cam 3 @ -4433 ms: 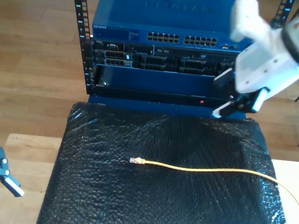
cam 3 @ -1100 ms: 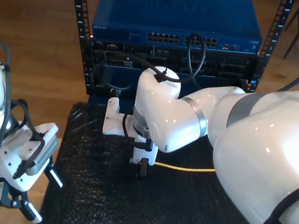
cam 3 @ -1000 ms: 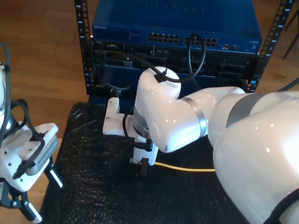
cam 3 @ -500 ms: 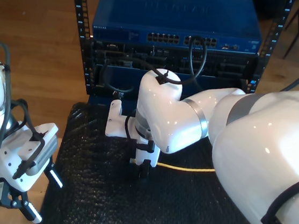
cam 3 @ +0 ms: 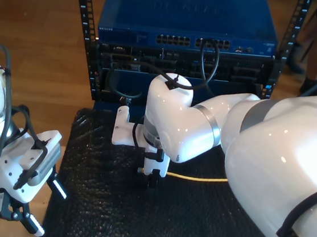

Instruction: Grab the cable and plug it in

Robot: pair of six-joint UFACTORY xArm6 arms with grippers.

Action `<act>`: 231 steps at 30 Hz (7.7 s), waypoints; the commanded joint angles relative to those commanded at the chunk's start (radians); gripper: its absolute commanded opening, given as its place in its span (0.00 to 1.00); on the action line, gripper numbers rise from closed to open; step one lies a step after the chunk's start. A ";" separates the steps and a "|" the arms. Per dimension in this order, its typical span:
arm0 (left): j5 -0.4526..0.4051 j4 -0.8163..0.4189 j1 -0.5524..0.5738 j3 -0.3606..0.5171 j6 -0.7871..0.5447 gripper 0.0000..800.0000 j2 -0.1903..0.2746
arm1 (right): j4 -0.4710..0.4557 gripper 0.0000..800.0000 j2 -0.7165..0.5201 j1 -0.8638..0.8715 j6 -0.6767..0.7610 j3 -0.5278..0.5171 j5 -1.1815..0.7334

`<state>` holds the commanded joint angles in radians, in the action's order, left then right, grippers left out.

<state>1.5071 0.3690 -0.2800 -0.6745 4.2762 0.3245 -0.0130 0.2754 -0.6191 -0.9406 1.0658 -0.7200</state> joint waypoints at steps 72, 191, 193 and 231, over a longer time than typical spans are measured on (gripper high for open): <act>0.006 0.000 0.000 -0.005 0.002 1.00 0.000 | -0.021 0.08 -0.011 -0.006 0.002 -0.017 0.009; 0.161 0.643 0.278 -0.304 0.180 1.00 -0.049 | 0.577 0.01 -0.905 0.559 -0.516 -0.279 -0.620; 0.160 0.643 0.290 -0.304 0.181 1.00 -0.049 | 0.578 0.01 -0.904 0.555 -0.514 -0.276 -0.618; 0.152 0.643 0.299 -0.305 0.189 1.00 -0.049 | 0.617 0.01 -0.787 0.393 -0.434 -0.172 -0.562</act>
<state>1.6590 1.0119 0.0192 -0.9799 4.4650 0.2754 0.6038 -0.5117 -0.2263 -1.3748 0.8940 -1.2816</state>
